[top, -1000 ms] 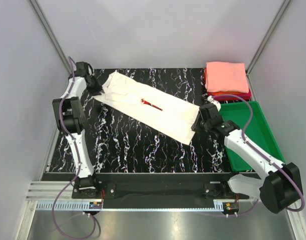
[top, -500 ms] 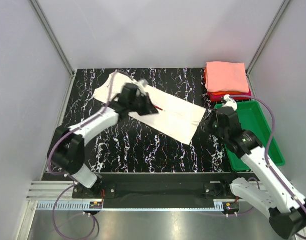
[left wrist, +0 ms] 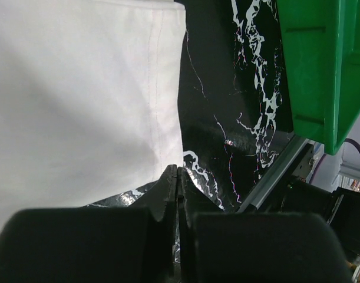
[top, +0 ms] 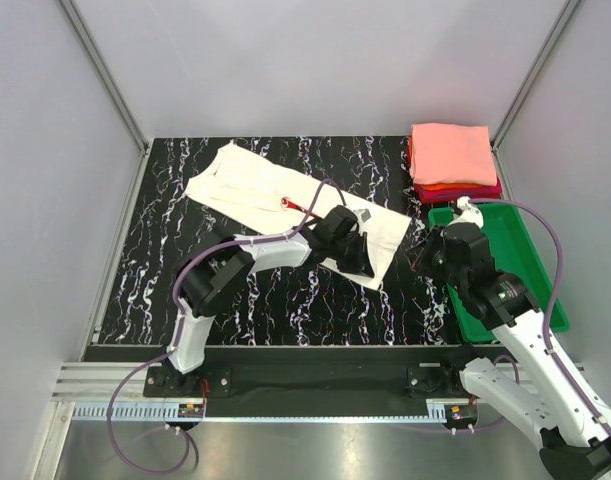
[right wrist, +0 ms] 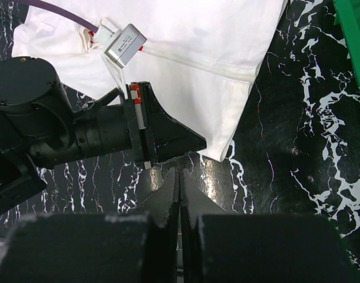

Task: Fold and stack the t-shirts
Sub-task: Fold the tshirt

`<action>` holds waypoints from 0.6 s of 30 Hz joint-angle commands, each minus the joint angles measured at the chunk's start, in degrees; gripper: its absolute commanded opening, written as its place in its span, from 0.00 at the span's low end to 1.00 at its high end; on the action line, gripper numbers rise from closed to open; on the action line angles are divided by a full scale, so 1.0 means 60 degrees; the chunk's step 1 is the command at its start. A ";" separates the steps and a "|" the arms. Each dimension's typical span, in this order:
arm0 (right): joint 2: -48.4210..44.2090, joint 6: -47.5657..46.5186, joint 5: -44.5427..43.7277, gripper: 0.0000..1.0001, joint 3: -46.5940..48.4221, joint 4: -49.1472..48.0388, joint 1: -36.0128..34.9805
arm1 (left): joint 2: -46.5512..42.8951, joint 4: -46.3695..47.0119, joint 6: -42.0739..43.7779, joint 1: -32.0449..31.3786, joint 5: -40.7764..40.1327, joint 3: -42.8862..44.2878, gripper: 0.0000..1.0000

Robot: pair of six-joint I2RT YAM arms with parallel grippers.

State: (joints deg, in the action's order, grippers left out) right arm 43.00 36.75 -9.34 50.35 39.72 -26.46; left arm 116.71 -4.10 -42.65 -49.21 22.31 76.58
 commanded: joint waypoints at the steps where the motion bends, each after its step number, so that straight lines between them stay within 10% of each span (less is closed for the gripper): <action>1: -0.0107 0.0129 0.0121 0.00 0.0119 0.0015 0.0030 | 0.0061 0.0654 -0.0157 -0.0074 0.0106 0.0567 0.00; 18: 0.0025 0.0071 0.0005 0.00 0.0134 0.0044 0.0030 | 0.0530 0.0273 -0.0010 -0.0470 -0.0816 0.0012 0.00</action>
State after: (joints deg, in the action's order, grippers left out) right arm 43.42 37.17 -9.37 50.35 39.94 -26.46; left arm 120.38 -4.27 -43.11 -51.18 20.21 77.71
